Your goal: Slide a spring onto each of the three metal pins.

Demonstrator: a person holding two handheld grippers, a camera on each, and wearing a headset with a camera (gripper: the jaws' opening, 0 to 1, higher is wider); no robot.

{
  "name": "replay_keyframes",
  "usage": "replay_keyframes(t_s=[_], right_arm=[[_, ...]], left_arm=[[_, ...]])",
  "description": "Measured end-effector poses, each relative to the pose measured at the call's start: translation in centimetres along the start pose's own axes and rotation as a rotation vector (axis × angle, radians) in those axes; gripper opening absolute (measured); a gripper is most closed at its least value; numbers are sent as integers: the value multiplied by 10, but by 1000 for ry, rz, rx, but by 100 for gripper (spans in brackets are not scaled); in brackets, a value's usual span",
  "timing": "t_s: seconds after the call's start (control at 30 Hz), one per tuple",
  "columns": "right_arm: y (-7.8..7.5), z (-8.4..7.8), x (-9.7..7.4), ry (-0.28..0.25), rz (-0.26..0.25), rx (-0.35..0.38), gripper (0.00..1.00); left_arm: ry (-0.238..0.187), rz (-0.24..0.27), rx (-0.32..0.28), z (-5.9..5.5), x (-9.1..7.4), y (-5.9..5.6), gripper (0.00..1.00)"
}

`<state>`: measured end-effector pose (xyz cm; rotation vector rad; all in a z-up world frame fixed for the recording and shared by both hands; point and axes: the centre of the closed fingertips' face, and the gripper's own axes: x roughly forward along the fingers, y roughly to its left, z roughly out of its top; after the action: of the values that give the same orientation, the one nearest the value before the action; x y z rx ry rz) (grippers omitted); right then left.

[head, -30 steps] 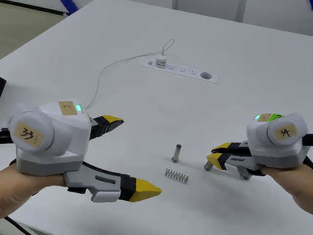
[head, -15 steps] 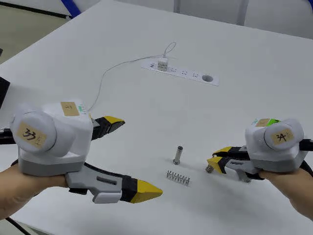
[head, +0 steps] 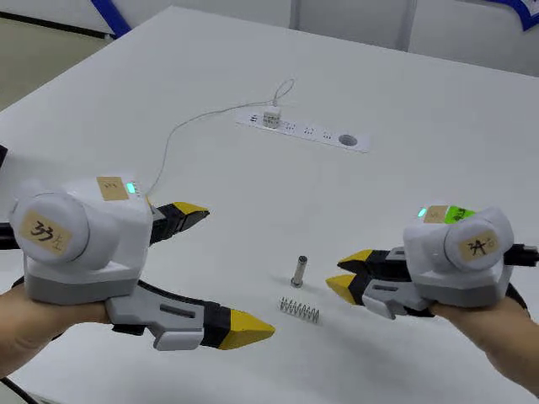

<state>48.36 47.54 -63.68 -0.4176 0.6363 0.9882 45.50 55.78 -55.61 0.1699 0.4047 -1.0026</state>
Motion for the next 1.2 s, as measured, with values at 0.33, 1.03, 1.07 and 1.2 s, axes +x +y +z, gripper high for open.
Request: replay_keyframes(t_s=[0.33, 1.03, 1.07, 1.2], right_arm=[[10, -25, 28, 96, 56, -39, 16], [15, -35, 38, 131, 89, -35, 11], [15, -35, 38, 131, 89, -35, 11], [19, -30, 30, 124, 96, -49, 11]], left_arm=[[0, 16, -12, -4, -11, 7, 100], [22, 10, -17, -10, -7, 9, 99], [22, 9, -15, -10, -7, 9, 99], [29, 3, -8, -11, -5, 6, 98]])
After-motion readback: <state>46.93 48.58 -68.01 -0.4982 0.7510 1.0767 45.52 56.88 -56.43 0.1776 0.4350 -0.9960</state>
